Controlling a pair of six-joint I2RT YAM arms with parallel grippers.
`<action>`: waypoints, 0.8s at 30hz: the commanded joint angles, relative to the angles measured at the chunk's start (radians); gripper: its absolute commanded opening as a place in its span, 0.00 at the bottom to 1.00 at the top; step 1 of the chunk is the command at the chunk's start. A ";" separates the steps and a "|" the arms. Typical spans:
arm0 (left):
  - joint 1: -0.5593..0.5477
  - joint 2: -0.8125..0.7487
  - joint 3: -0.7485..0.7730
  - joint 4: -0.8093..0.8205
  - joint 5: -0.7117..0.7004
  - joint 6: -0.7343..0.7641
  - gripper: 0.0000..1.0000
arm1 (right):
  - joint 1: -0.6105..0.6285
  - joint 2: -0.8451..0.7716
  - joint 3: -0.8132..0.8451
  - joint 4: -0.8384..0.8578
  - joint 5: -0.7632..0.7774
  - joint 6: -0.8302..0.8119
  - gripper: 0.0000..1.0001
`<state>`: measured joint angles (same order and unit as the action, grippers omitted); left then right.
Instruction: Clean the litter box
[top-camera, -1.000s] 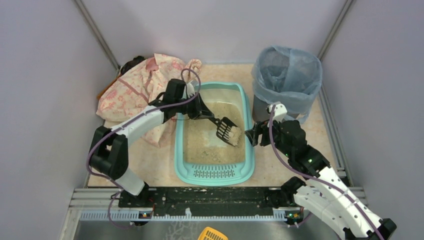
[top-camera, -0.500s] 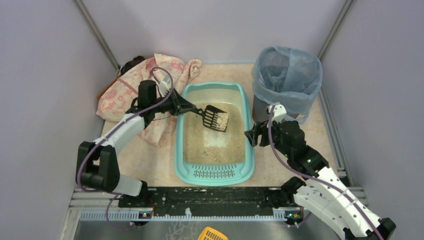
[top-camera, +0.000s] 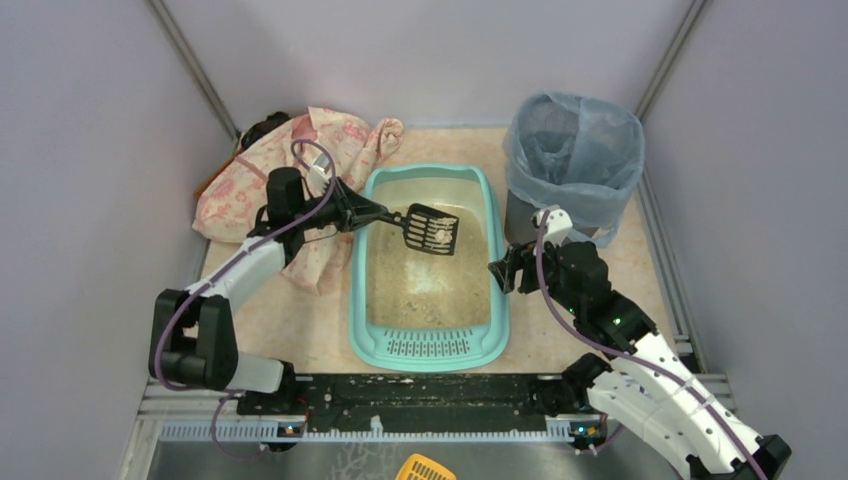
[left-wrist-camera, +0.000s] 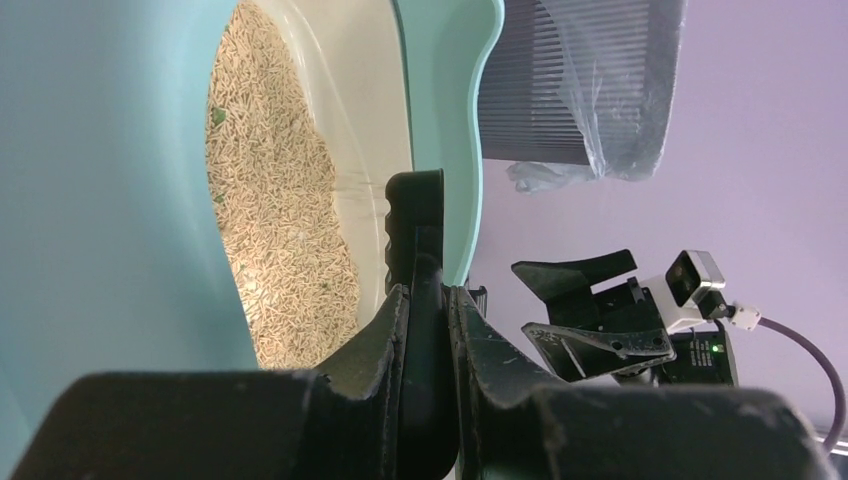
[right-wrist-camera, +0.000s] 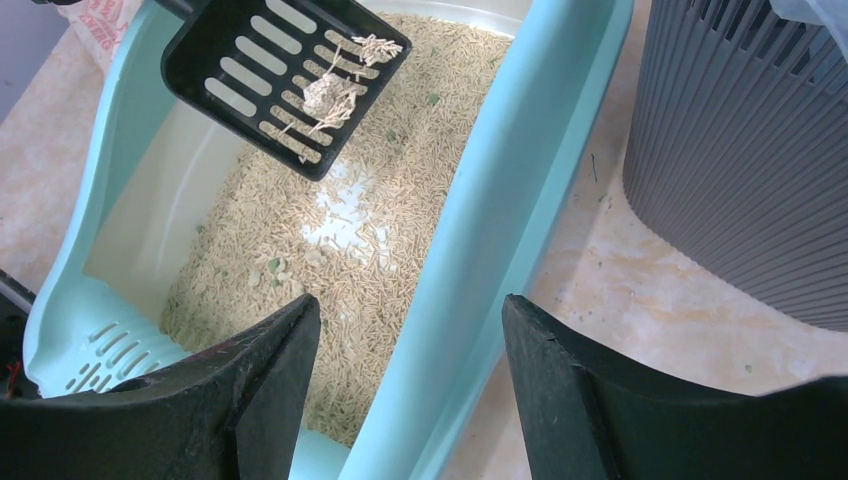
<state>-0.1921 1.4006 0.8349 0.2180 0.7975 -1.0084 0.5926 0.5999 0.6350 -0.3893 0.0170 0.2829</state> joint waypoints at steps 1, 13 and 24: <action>0.025 -0.023 -0.019 0.051 -0.002 -0.013 0.00 | -0.003 -0.017 0.013 0.032 0.004 0.006 0.68; 0.032 -0.019 0.003 -0.010 0.018 0.023 0.00 | -0.002 0.005 0.015 0.041 0.005 -0.005 0.68; 0.035 -0.068 0.013 0.004 0.044 -0.018 0.00 | -0.002 0.007 0.010 0.050 0.006 -0.005 0.68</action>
<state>-0.1574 1.3590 0.7937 0.2653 0.8387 -1.0576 0.5926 0.6064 0.6346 -0.3893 0.0177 0.2825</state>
